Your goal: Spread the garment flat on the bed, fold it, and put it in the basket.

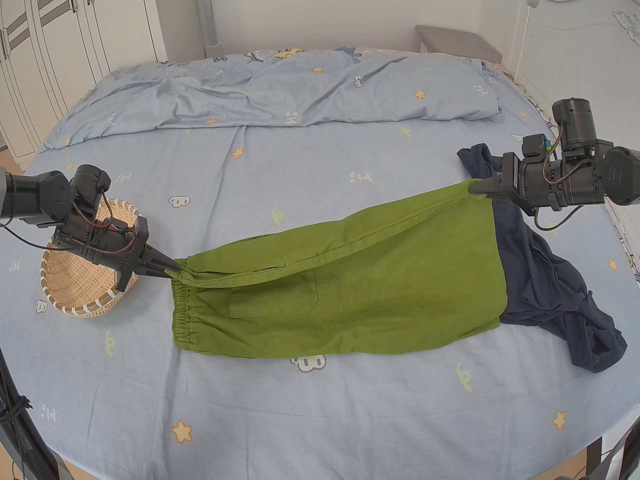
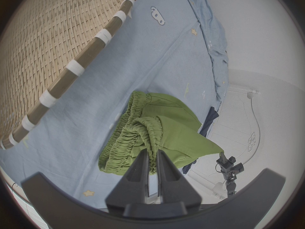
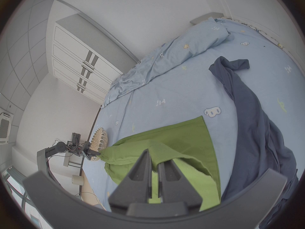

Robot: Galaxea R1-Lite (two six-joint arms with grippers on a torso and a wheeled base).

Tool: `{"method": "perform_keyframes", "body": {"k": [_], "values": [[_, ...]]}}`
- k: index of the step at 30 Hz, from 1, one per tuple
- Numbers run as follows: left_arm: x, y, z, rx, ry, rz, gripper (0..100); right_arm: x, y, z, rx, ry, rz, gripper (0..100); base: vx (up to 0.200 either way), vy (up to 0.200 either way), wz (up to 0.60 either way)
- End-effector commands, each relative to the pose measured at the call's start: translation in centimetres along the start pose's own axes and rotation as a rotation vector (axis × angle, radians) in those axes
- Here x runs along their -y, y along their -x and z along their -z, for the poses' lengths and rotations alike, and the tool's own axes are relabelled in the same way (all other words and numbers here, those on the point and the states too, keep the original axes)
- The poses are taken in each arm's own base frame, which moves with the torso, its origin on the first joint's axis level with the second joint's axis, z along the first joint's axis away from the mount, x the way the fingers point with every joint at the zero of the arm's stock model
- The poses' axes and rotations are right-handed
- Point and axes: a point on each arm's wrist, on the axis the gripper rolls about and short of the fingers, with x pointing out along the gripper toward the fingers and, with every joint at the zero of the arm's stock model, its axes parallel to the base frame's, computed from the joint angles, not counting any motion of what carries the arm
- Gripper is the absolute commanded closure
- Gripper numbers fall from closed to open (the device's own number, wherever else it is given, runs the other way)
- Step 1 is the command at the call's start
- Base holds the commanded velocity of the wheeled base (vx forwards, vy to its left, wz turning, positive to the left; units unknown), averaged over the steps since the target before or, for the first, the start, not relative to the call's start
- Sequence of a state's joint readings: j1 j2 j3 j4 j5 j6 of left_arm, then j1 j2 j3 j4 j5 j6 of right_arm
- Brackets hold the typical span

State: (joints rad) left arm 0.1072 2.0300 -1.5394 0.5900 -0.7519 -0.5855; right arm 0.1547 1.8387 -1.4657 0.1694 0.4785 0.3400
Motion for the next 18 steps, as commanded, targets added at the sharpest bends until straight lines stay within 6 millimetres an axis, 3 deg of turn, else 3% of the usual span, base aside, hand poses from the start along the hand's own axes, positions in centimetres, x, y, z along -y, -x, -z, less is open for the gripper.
{"method": "perform_keyframes", "body": {"k": [1, 10, 18], "values": [[-0.2, -0.5, -0.2, -0.008, -0.003, -0.003, 100, 1.2, -1.7, 0.2, -0.027, -0.019, 0.015, 100, 0.000, 0.000, 0.00], [-0.7, -0.8, -0.9, -0.007, 0.004, -0.008, 100, 4.4, -5.0, -0.3, -0.046, -0.053, 0.049, 100, 0.000, 0.000, 0.00], [-0.4, -0.6, -1.1, 0.003, -0.005, 0.000, 100, 6.6, -6.1, -0.7, -0.043, -0.081, 0.079, 100, 0.000, 0.000, 0.00]]}}
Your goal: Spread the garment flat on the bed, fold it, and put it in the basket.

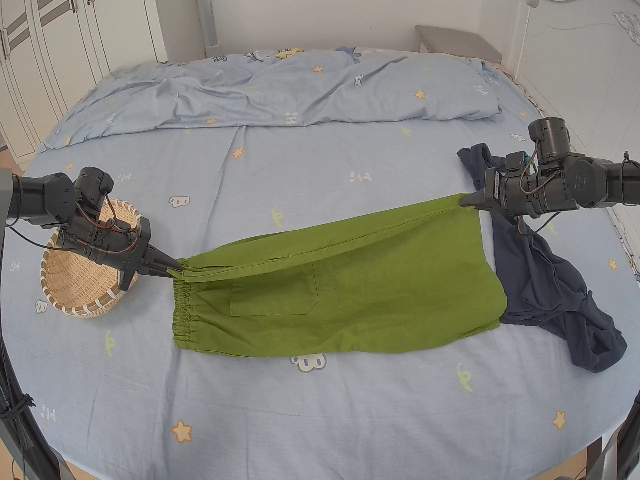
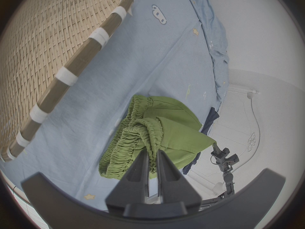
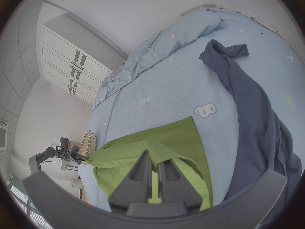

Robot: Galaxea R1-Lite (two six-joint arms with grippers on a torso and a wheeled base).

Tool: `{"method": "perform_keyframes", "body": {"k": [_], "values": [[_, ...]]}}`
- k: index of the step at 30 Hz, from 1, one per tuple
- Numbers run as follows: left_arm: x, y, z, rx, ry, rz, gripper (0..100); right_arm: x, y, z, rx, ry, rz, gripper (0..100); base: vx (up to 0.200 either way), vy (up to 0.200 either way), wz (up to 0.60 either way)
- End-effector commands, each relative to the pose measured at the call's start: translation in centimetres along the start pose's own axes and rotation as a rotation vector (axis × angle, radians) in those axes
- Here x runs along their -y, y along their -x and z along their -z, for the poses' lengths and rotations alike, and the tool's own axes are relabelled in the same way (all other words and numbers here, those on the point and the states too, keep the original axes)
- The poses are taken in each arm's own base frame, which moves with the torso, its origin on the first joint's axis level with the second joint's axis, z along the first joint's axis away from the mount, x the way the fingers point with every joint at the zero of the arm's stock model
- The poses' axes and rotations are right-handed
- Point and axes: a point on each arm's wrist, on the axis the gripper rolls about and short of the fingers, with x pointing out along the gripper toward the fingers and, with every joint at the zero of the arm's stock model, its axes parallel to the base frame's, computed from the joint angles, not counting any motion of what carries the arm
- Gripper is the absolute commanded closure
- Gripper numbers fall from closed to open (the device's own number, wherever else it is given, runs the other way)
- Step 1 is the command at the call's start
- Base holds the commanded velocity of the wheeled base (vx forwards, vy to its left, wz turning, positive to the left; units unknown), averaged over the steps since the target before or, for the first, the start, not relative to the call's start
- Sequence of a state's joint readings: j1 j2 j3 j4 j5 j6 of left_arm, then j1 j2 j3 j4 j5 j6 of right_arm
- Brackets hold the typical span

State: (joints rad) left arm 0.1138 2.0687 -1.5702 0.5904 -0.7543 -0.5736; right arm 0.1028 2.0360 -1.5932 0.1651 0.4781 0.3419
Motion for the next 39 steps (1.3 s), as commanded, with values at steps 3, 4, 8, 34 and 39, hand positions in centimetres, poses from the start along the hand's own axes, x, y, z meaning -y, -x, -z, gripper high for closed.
{"method": "perform_keyframes", "body": {"k": [3, 4, 8, 34, 39], "values": [[0.2, -0.1, -0.2, 0.003, -0.008, 0.004, 100, 2.5, -2.3, 0.0, -0.020, -0.031, 0.029, 100, 0.000, 0.000, 0.00], [0.3, -0.3, -0.3, 0.003, -0.015, 0.006, 100, 2.8, -2.5, 0.0, -0.021, -0.034, 0.032, 100, 0.000, 0.000, 0.00], [0.8, -0.6, -0.7, 0.013, -0.029, 0.018, 100, 3.5, -2.9, -0.1, -0.014, -0.036, 0.036, 100, 0.000, 0.000, 0.00], [0.7, -0.8, -1.2, 0.023, -0.034, 0.021, 100, 6.1, -4.7, 0.0, -0.012, -0.055, 0.051, 100, 0.000, 0.000, 0.00], [0.6, -1.2, -1.3, 0.016, -0.032, 0.020, 0, 6.5, -5.5, 0.4, -0.027, -0.061, 0.051, 0, 0.000, 0.000, 0.00]]}}
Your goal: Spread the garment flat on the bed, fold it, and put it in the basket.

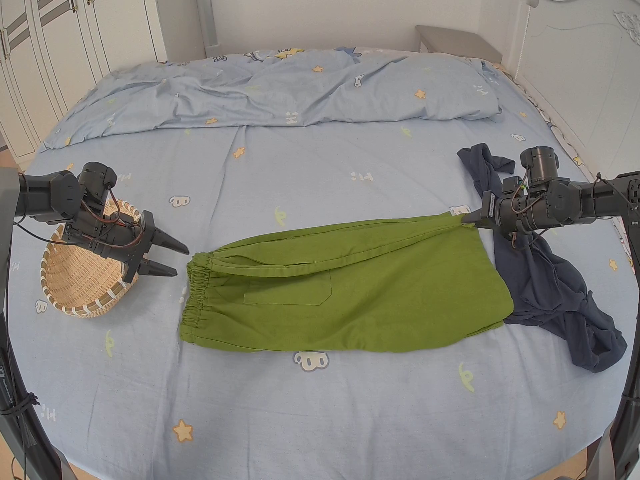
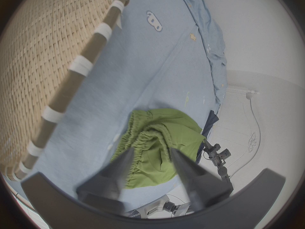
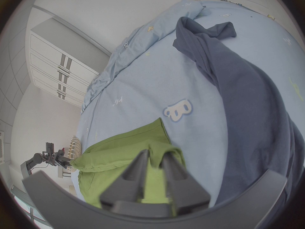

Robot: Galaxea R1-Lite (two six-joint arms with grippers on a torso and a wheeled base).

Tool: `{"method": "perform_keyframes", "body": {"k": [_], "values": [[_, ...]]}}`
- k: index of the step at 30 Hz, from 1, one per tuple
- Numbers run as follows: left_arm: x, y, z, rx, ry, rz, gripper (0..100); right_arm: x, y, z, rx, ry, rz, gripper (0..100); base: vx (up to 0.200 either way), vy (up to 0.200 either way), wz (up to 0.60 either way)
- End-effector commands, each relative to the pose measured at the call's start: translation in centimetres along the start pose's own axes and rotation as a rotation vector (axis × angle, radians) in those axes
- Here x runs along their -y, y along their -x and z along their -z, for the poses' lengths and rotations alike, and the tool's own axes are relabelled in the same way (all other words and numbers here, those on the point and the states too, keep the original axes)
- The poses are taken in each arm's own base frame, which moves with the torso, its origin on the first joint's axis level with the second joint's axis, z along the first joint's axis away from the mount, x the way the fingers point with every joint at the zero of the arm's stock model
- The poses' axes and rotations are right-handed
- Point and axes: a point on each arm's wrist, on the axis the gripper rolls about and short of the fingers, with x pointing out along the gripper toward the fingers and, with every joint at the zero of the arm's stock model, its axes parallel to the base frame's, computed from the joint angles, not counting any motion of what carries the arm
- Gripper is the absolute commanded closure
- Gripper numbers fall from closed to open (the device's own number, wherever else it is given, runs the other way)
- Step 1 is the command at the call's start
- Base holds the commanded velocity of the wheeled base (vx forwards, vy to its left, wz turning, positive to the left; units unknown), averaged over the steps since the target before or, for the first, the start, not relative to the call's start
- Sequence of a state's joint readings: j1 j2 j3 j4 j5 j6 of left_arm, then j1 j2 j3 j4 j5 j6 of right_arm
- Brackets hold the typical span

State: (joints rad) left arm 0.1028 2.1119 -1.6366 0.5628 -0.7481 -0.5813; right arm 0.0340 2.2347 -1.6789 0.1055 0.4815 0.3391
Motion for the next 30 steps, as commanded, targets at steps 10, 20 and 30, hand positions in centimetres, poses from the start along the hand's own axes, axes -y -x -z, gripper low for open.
{"method": "perform_keyframes", "body": {"k": [10, 20, 30], "values": [[1.6, 1.2, 1.1, 0.003, -0.024, 0.027, 0, -0.2, -0.9, 1.0, -0.039, 0.001, -0.011, 0, 0.000, 0.000, 0.00], [6.0, 2.6, 6.6, -0.044, -0.138, 0.083, 0, -2.8, 1.7, 1.1, 0.046, 0.062, -0.081, 0, 0.000, 0.000, 0.00], [3.6, -5.4, 6.0, -0.150, -0.124, 0.054, 0, -3.8, 3.5, 0.6, 0.077, 0.065, -0.094, 0, 0.000, 0.000, 0.00]]}}
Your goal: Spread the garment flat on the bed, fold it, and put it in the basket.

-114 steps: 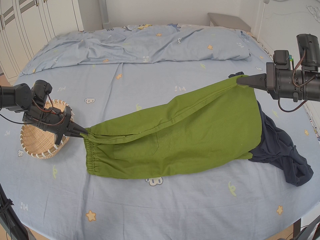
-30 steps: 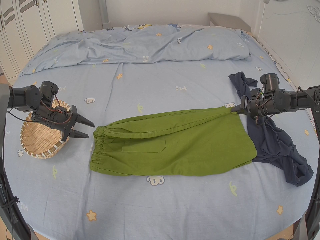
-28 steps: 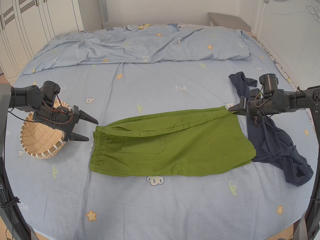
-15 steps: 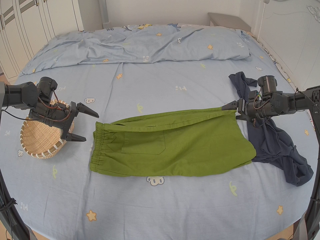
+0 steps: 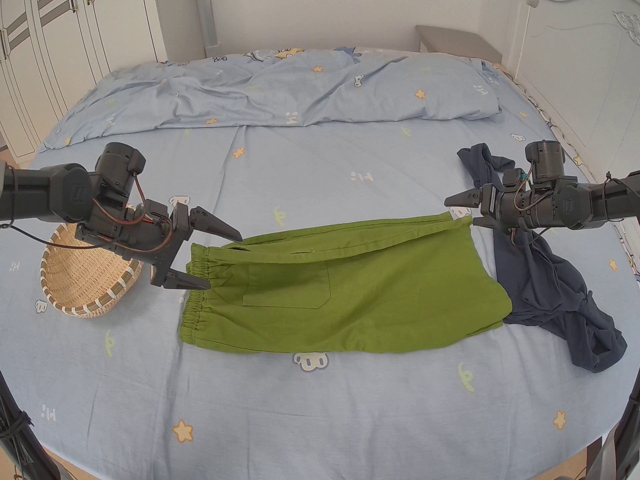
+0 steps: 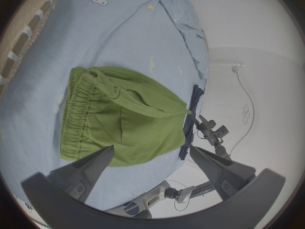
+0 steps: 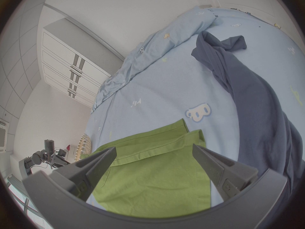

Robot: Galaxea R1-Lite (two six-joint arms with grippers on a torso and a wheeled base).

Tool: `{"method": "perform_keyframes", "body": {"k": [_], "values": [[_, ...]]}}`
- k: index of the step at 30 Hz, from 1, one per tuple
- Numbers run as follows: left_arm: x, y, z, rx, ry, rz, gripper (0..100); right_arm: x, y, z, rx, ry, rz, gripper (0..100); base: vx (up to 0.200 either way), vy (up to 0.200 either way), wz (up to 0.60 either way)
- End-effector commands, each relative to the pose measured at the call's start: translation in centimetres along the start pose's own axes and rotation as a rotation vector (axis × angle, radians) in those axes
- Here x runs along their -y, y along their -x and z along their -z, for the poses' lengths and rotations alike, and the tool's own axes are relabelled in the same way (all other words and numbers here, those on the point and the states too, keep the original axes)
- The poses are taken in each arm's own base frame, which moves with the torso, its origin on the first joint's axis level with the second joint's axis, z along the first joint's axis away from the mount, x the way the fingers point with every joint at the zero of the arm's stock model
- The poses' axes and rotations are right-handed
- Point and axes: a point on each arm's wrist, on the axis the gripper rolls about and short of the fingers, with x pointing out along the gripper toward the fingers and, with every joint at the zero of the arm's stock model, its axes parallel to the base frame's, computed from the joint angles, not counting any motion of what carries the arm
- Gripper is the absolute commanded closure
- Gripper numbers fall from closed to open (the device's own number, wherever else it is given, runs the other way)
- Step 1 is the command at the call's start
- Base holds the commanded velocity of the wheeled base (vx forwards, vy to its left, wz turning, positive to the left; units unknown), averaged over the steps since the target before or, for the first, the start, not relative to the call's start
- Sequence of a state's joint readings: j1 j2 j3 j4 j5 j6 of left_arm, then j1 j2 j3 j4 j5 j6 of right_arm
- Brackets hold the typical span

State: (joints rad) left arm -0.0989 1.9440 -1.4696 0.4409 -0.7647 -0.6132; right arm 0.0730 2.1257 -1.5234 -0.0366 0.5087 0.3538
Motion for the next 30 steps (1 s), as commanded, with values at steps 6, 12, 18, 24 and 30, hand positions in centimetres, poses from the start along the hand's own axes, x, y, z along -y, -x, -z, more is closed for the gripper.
{"method": "perform_keyframes", "body": {"k": [6, 12, 18, 24, 30], "values": [[-4.5, -5.7, -2.4, -0.026, 0.095, -0.018, 0, -2.2, 3.1, -0.5, 0.033, 0.026, -0.047, 0, 0.000, 0.000, 0.00], [-4.8, -5.9, -4.0, 0.062, 0.108, 0.037, 0, -2.8, 3.9, -0.5, 0.041, 0.036, -0.055, 0, 0.000, 0.000, 0.00], [-5.2, -5.8, -7.9, 0.243, 0.135, 0.160, 0, -2.8, 3.9, -0.4, 0.038, 0.042, -0.055, 0, 0.000, 0.000, 0.00], [-5.6, -5.2, -9.8, 0.350, 0.150, 0.211, 0, -2.8, 3.8, -0.4, 0.037, 0.044, -0.055, 0, 0.000, 0.000, 0.00], [-5.8, -4.8, -9.4, 0.352, 0.160, 0.209, 0, -2.9, 3.7, -0.3, 0.036, 0.047, -0.057, 0, 0.000, 0.000, 0.00]]}}
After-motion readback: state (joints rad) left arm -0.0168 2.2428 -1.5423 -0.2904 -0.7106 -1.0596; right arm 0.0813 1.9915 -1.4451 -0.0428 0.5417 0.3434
